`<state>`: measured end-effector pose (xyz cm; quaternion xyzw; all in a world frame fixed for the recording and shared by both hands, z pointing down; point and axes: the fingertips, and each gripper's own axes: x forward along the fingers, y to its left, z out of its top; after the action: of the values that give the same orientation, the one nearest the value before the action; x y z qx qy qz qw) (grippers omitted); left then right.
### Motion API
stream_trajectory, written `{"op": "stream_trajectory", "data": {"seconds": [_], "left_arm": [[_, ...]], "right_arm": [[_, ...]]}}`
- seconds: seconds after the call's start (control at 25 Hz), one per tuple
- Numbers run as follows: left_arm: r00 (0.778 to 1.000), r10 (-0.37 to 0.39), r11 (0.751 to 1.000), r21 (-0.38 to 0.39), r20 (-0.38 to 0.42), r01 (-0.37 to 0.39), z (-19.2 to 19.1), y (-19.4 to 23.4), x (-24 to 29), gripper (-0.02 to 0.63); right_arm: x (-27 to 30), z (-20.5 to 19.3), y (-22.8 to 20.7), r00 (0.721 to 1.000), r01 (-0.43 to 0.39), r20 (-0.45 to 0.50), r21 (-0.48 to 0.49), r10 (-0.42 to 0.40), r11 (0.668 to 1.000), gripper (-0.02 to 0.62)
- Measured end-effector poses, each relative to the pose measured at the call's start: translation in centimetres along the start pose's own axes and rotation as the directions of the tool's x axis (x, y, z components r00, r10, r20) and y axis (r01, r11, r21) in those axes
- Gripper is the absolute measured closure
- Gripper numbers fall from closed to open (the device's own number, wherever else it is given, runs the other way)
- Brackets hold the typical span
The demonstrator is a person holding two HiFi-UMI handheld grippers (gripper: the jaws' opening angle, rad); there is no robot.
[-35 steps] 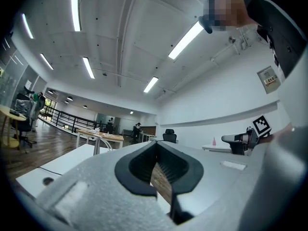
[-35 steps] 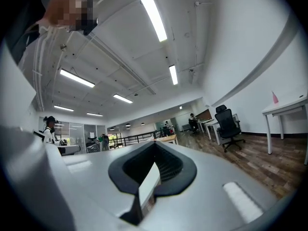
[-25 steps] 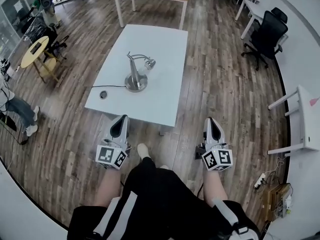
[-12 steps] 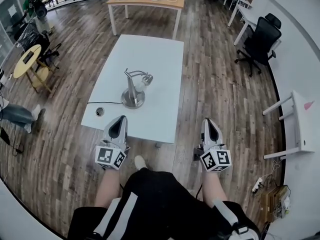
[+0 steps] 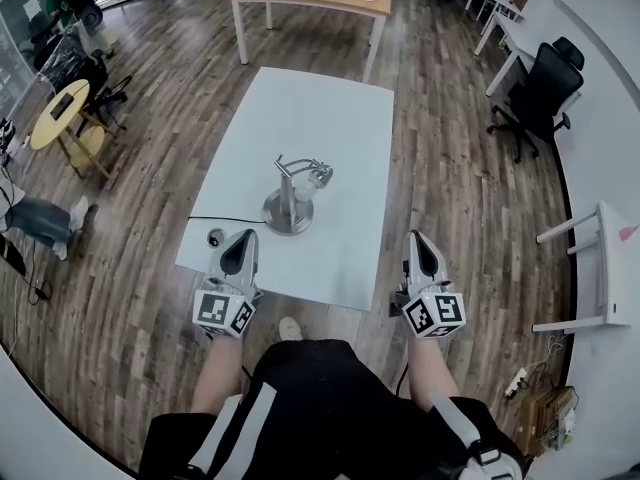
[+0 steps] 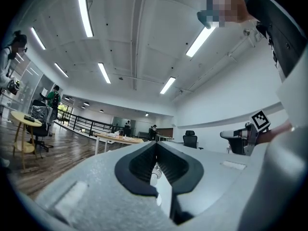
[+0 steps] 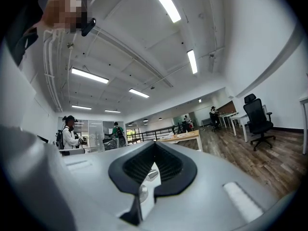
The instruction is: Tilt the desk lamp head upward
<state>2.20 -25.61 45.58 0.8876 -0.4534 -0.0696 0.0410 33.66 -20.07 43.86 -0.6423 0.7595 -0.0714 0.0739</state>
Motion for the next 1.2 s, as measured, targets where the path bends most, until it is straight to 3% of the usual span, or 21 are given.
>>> {"op": "stream_trajectory", "data": {"seconds": [0.6,1.2], "left_arm": [[0.998,0.065,0.998,0.009,-0.003,-0.065,1.0,7.9,0.2,0.606],[0.985,0.168,0.985,-0.023,-0.049,-0.169,-1.5,9.8,-0.8,0.606]], "right_arm": [[10.0,-1.4,5.4,0.994,-0.110,-0.020,0.007,0.110,0.994,0.592],[14.1,-4.0,6.3,0.974,-0.198,-0.105,0.038,0.201,0.979,0.592]]}}
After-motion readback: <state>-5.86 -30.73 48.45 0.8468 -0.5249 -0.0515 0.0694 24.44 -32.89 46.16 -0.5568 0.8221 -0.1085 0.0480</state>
